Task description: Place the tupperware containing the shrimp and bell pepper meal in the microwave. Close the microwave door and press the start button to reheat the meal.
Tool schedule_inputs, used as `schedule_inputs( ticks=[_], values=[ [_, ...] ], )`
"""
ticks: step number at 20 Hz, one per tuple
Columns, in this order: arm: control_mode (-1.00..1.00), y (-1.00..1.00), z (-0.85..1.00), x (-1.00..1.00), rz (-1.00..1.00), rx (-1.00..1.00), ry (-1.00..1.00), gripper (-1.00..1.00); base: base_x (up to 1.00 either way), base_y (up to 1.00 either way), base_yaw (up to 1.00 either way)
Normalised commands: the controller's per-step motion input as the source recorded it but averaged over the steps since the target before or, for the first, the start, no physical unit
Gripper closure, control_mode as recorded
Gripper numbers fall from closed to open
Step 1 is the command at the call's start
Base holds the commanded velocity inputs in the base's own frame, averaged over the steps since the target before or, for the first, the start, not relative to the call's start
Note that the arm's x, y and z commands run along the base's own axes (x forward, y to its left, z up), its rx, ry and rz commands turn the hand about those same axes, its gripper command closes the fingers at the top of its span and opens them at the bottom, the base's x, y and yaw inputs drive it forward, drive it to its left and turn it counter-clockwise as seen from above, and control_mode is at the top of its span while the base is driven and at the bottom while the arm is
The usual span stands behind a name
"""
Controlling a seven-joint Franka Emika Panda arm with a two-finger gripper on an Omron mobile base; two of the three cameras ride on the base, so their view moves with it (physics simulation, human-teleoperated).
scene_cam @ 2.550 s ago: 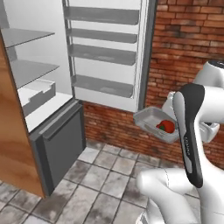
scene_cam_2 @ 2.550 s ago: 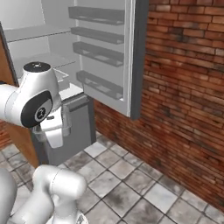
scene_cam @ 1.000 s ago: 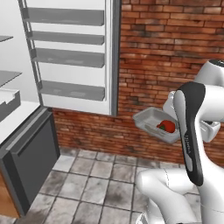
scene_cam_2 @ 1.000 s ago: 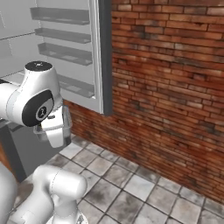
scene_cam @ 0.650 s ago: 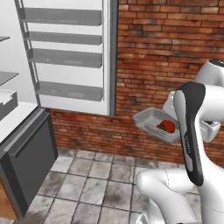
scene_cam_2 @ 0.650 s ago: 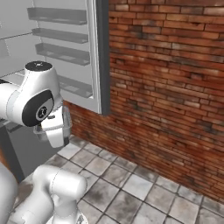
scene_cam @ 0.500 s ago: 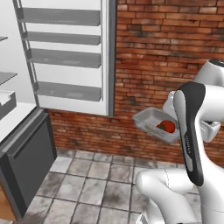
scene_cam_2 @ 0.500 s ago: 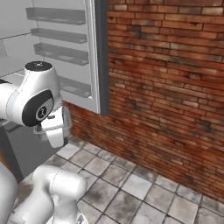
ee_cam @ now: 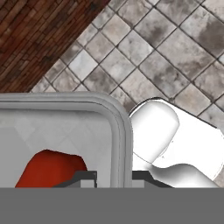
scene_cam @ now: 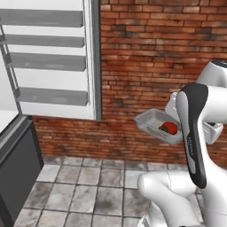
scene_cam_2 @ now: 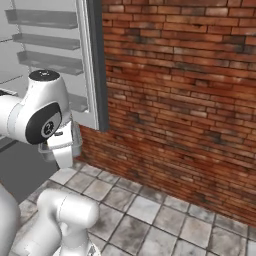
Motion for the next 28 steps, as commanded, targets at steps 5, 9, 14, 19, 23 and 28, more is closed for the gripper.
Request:
schedule_inputs(
  ticks=[5,9,14,19,23,28],
  values=[
    [1.0,0.0,0.0,0.0,0.0,0.0,0.0,1.0,0.21,0.3,-0.8],
    [1.0,0.0,0.0,0.0,0.0,0.0,0.0,1.0,0.0,0.21,-0.93],
    [1.0,0.0,0.0,0.0,0.0,0.0,0.0,1.0,0.35,0.43,-0.75],
    [1.0,0.0,0.0,0.0,0.0,0.0,0.0,1.0,1.0,0.54,-0.08],
    [1.0,0.0,0.0,0.0,0.0,0.0,0.0,1.0,1.0,0.11,0.14],
    [1.0,0.0,0.0,0.0,0.0,0.0,0.0,1.0,1.0,0.07,0.1]
  ],
)
